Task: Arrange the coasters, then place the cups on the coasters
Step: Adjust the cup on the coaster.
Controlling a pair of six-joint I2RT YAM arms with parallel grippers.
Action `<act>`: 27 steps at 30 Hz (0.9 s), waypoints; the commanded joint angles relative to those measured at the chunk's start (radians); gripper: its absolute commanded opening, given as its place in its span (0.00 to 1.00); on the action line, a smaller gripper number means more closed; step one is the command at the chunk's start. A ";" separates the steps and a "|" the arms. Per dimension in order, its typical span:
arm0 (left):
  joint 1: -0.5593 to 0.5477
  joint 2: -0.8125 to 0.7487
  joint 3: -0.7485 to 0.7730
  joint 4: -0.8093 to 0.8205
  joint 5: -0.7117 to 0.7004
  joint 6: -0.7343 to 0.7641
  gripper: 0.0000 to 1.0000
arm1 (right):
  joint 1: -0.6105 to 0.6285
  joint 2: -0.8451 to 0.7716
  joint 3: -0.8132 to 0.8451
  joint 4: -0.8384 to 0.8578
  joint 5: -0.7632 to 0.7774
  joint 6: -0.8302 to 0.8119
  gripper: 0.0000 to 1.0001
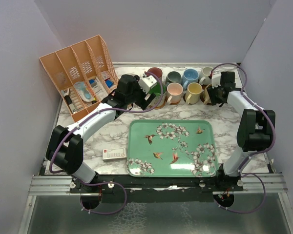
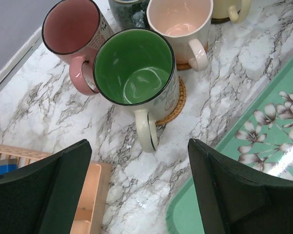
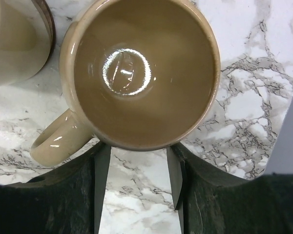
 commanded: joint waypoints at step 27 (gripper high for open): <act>-0.003 -0.035 -0.020 0.020 0.011 0.011 0.84 | -0.005 0.006 0.051 -0.023 -0.058 -0.008 0.50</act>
